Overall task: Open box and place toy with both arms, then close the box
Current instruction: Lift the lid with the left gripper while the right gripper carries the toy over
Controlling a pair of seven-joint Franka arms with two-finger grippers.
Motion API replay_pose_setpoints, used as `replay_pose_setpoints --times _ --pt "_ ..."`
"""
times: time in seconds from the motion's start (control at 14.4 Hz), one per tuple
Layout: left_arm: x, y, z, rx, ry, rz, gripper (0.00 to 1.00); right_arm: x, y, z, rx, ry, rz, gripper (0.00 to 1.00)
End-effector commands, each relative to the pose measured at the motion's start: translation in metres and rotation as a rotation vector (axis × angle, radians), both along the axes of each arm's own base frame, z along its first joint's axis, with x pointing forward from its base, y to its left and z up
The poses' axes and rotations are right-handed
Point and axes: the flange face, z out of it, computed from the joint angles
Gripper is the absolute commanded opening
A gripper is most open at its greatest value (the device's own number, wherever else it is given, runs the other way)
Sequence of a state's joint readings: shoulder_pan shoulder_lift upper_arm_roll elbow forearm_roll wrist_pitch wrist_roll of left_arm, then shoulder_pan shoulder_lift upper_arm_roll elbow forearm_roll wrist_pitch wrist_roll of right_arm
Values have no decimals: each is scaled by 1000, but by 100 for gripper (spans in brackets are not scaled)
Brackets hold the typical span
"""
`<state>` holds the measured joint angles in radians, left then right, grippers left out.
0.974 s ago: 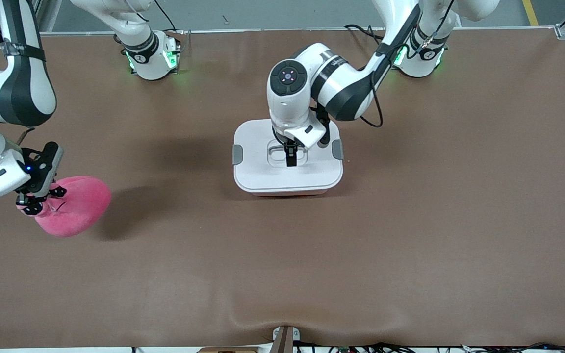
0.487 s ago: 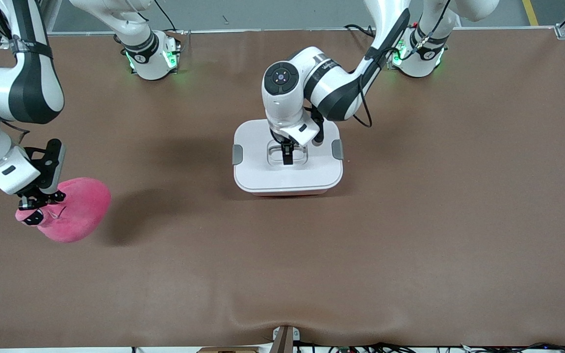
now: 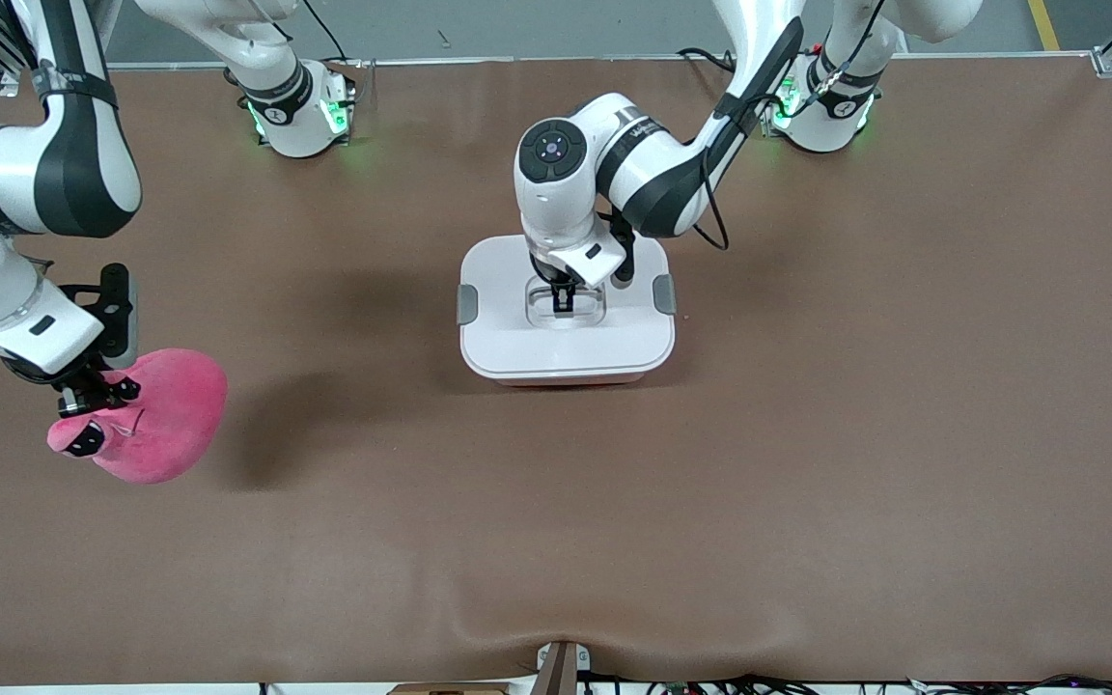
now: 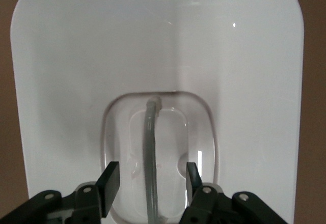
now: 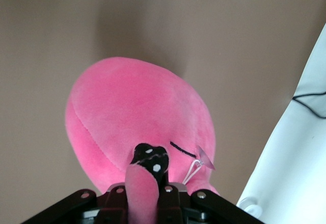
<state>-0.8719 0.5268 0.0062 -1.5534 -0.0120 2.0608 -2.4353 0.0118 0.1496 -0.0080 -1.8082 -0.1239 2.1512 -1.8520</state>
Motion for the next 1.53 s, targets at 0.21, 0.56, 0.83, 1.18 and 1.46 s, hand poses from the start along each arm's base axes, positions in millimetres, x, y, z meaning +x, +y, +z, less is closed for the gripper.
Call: replay_pose_setpoints --times 0.21,0.56,0.83,1.18,1.46 --pt "-2 3 11 0 -27 -3 13 3 26 16 -37 -16 133 0" --pt "-2 5 17 0 -28 4 0 4 43 6 -66 15 307 0" --pt "-3 7 23 4 -25 4 0 2 62 6 -73 13 357 0" --pt "-7 12 49 3 -25 3 0 -8 121 13 -97 -3 455 0" --pt "-2 19 62 6 -46 8 0 -25 175 22 -147 -23 512 0"
